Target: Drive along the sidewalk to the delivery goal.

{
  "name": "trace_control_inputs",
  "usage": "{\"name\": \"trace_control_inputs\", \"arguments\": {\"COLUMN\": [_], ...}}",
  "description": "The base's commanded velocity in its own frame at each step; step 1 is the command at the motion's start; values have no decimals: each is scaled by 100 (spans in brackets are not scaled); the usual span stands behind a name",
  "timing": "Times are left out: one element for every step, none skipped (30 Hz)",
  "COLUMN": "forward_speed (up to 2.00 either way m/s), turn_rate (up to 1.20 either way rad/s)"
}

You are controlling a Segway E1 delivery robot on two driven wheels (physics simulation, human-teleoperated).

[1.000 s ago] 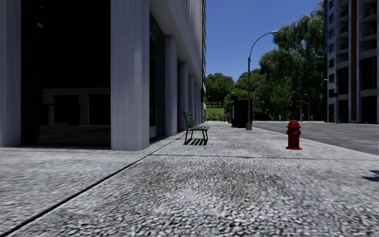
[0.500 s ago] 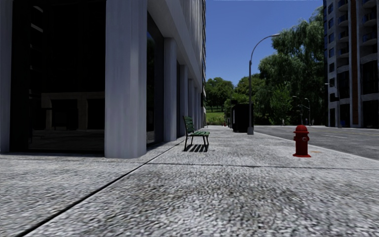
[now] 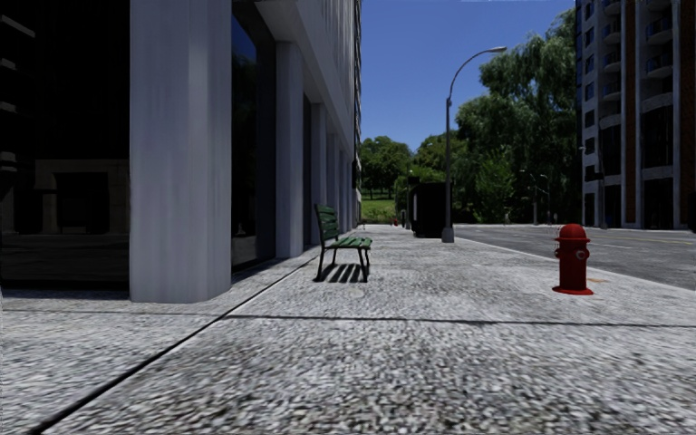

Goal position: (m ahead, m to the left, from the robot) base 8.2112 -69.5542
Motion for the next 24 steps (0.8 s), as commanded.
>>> {"name": "trace_control_inputs", "arguments": {"forward_speed": [200,200,200,200,200,200,200,200,200,200,200,200,200,200,200,200,200,200,200,200,200,200,200,200], "turn_rate": [-37,-37,-37,-38,-38,-44,-50,-50,-52,-52,-52,-52,-52,-52,-52,-52,-52,-38,-38,0,0,0,0,0]}}
